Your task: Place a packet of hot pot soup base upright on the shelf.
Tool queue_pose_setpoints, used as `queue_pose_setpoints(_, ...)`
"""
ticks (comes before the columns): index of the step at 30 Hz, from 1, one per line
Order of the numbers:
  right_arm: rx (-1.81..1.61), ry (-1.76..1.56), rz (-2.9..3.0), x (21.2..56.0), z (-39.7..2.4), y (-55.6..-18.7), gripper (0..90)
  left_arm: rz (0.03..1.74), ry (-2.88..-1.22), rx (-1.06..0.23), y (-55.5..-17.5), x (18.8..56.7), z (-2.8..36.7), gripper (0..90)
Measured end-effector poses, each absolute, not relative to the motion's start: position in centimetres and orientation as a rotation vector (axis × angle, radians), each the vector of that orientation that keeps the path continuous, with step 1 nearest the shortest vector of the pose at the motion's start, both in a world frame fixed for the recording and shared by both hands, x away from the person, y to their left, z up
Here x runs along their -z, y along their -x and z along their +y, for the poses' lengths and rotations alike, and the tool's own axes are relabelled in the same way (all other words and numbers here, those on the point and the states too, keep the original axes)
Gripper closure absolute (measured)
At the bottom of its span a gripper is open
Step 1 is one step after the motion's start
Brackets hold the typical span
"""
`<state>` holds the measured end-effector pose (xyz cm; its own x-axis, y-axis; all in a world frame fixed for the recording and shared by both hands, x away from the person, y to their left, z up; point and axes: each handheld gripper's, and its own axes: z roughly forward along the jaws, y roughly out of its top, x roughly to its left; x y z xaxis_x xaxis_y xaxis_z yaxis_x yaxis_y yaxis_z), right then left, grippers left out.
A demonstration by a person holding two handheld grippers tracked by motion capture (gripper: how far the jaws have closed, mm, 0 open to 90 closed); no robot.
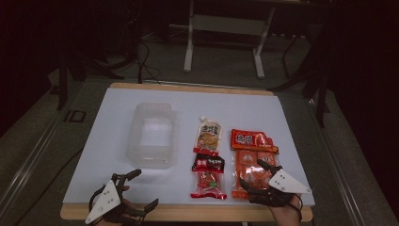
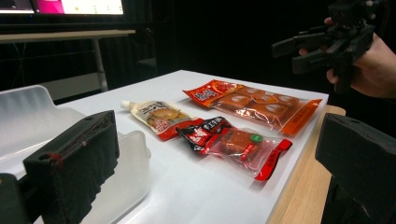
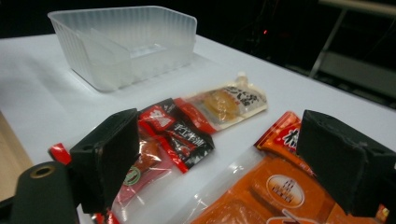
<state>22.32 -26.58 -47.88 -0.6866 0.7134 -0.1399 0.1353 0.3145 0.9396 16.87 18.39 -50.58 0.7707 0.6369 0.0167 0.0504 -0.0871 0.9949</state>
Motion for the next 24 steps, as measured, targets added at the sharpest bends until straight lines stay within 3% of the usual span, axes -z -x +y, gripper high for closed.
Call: queue_pose_setpoints(24, -1.405, -0.649, 2.269, 47.4, -24.5, -22.1, 11.2, 0.564, -1.625, -0.554, -16.9, 50.6, 18.4, 0.1)
